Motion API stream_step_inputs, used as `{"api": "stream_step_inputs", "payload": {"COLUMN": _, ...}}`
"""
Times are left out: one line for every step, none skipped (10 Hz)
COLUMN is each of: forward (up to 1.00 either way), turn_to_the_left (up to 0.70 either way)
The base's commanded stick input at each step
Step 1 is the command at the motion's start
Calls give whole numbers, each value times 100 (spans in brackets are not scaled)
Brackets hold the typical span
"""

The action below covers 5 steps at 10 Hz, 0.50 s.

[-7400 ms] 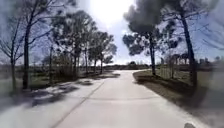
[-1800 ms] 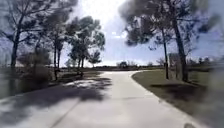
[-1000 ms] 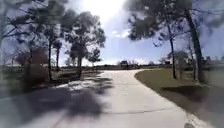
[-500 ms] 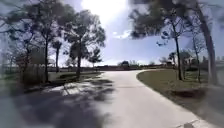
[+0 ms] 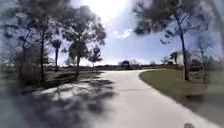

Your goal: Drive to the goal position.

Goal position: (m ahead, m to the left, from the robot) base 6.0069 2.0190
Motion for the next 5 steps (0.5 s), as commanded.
{"api": "stream_step_inputs", "payload": {"forward": 85, "turn_to_the_left": 0}}
{"api": "stream_step_inputs", "payload": {"forward": 85, "turn_to_the_left": 0}}
{"api": "stream_step_inputs", "payload": {"forward": 85, "turn_to_the_left": 0}}
{"api": "stream_step_inputs", "payload": {"forward": 85, "turn_to_the_left": 0}}
{"api": "stream_step_inputs", "payload": {"forward": 85, "turn_to_the_left": 0}}
